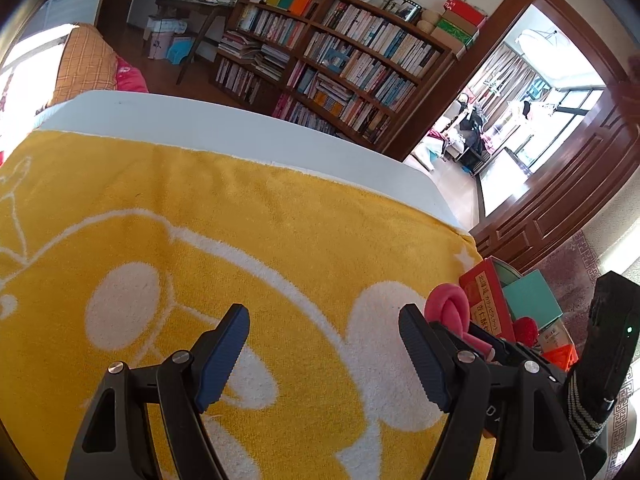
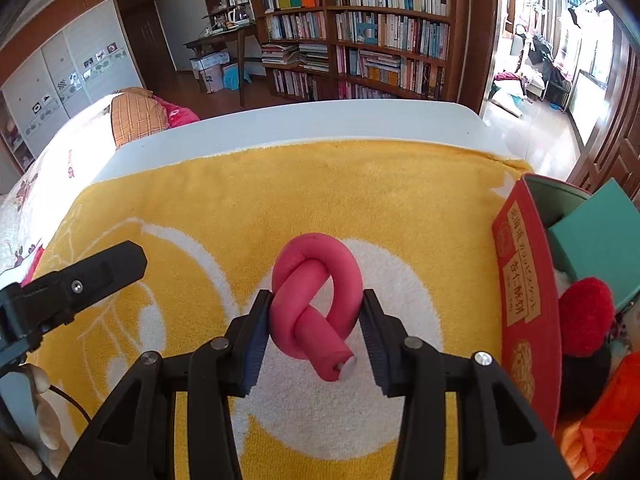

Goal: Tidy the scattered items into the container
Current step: 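Grasp the small pink knot toy on the towel with the right tool, then carry the pink knot toy into the tin with the right tool and release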

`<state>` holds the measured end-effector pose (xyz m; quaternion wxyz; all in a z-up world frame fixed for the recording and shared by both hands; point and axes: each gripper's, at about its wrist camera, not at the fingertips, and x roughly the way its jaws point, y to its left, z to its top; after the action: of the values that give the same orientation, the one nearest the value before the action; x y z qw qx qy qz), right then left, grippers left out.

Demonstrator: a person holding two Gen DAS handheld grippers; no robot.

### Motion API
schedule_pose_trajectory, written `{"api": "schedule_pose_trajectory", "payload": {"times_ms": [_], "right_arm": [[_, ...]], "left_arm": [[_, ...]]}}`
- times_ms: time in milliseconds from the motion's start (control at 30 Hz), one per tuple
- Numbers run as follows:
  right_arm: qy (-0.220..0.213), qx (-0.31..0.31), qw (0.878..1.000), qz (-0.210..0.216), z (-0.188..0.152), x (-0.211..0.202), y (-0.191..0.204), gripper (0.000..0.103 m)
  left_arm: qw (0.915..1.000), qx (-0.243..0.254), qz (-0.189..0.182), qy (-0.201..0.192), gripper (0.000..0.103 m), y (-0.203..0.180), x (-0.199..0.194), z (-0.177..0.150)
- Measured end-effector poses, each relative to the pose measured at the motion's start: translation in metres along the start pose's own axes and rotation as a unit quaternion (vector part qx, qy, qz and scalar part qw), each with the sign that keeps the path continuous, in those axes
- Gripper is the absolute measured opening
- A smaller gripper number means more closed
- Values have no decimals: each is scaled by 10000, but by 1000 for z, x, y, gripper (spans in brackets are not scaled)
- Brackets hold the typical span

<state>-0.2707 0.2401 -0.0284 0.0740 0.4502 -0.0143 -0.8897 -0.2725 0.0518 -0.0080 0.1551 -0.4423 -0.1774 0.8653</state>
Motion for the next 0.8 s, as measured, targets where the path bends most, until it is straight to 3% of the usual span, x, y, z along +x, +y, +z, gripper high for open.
{"api": "schedule_pose_trajectory", "payload": {"times_ms": [200, 300, 500, 700, 800], "right_arm": [[-366, 223, 9981, -445, 22, -55, -48, 48], [-276, 315, 9949, -915, 37, -66, -78, 48], [112, 390, 9917, -1222, 57, -60, -116, 48], [461, -134, 9864, -1570, 62, -37, -109, 48], [734, -226, 9852, -1535, 63, -26, -108, 48]], "left_arm": [[9995, 221, -147, 158, 79, -20, 6, -9], [9992, 321, -130, 178, 79, -27, 7, -12], [9982, 504, -184, 259, 79, -38, 11, -17], [9977, 547, -165, 375, 79, -39, 19, -21], [9976, 556, -167, 389, 79, -38, 20, -21]]}}
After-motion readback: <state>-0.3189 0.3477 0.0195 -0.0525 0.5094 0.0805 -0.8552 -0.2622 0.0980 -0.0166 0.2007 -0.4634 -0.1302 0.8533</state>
